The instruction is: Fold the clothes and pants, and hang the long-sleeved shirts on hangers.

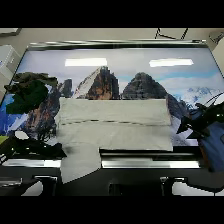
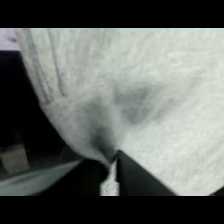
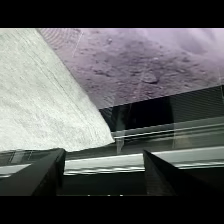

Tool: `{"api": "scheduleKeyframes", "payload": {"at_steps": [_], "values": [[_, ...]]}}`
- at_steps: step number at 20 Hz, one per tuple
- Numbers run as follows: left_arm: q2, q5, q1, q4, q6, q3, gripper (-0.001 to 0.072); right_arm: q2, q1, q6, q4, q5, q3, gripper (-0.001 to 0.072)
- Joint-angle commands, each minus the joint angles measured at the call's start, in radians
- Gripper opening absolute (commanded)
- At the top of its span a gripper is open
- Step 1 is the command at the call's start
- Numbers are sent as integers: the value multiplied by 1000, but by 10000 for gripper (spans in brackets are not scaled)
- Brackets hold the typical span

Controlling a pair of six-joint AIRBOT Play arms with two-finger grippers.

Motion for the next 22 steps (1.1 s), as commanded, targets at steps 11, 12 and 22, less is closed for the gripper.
{"api": "scheduleKeyframes", "payload": {"at_steps": [11,12,22], "values": [[4,12,-45,31,-41,-7,28,30,0,-98,192,-266,-322,540],[4,12,-45,31,-41,-7,28,30,0,-97,192,-272,-339,540],[53,-82,-45,50,-65,280,26,31,0,-129,233,-124,-166,36]]}}
